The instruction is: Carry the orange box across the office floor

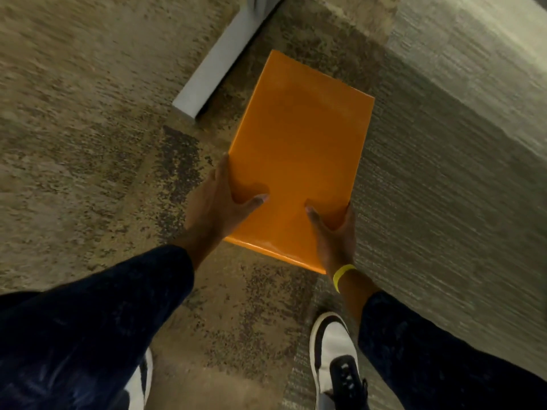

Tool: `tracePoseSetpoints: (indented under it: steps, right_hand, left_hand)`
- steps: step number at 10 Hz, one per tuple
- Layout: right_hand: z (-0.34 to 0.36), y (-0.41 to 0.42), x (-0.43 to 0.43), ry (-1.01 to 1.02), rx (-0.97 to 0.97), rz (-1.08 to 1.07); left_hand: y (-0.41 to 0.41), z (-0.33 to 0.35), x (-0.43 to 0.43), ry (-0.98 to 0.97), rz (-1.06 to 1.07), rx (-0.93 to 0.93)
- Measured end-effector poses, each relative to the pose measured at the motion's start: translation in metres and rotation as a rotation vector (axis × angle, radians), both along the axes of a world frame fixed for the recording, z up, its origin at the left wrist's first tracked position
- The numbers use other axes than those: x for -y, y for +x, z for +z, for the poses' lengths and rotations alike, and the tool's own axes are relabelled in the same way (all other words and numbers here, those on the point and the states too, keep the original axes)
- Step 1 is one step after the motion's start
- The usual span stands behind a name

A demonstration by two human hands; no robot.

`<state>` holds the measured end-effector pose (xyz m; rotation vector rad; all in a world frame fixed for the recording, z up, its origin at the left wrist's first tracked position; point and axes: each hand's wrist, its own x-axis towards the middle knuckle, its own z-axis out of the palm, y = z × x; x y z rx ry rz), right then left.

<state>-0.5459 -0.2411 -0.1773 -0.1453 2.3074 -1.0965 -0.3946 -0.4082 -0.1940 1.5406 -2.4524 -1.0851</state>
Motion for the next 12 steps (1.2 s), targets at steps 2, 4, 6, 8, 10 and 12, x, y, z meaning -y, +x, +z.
tracePoseSetpoints:
  steps: [2,4,6,8,10,12]
  right_hand:
    - [0.005,-0.029,0.080,-0.083,-0.022,0.056]
    - [-0.006,-0.042,0.131,-0.074,-0.049,0.089]
    - [-0.024,-0.053,0.162,-0.080,-0.078,0.079]
    - [-0.023,-0.061,0.175,-0.073,-0.068,0.112]
    - [0.001,-0.068,0.172,0.157,-0.216,0.311]
    - [0.019,-0.040,0.126,0.235,-0.354,0.566]
  left_hand:
    - [-0.024,0.008,0.089,-0.031,-0.026,-0.009]
    - [-0.041,0.011,0.159,-0.024,-0.105,-0.016]
    - [-0.056,-0.008,0.196,-0.002,-0.094,0.012]
    - [-0.070,-0.005,0.210,-0.008,-0.151,0.027]
    - [-0.072,0.025,0.187,-0.197,-0.215,0.038]
    - [-0.027,0.042,0.123,-0.310,-0.368,0.133]
